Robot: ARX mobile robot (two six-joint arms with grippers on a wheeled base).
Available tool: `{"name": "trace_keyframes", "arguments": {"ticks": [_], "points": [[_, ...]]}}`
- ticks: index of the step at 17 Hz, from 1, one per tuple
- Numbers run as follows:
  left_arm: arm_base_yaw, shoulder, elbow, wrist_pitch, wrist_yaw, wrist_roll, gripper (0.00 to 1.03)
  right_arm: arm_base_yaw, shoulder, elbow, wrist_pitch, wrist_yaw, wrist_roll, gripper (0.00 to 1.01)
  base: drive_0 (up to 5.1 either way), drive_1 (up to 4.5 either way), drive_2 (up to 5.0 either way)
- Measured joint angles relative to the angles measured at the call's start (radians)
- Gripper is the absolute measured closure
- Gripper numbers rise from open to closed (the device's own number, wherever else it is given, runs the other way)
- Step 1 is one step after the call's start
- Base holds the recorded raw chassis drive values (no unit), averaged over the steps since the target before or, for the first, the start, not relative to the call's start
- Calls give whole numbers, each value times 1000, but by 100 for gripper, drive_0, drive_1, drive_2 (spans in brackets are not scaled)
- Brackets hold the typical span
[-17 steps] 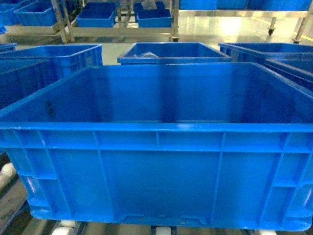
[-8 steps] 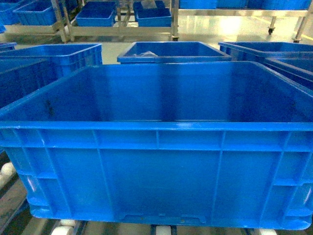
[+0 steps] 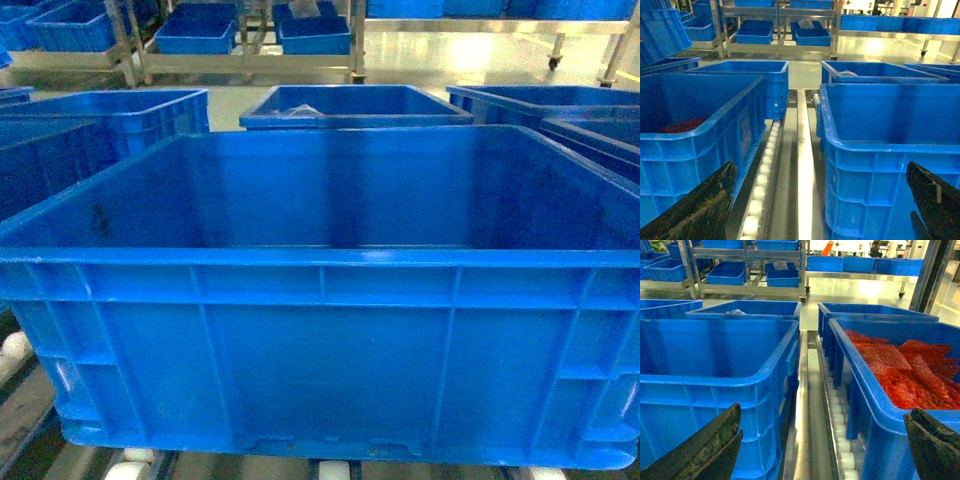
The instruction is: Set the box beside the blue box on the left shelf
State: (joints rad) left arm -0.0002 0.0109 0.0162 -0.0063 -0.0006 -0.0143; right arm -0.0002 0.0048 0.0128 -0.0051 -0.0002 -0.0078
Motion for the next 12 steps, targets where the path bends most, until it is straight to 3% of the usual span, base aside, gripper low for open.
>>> {"name": "trace_keyframes", "arguments": {"ticks": [12], "points": [[0,0,0,0,0,0,5,0,0,0,0,0,0,3,0,0,0]]}}
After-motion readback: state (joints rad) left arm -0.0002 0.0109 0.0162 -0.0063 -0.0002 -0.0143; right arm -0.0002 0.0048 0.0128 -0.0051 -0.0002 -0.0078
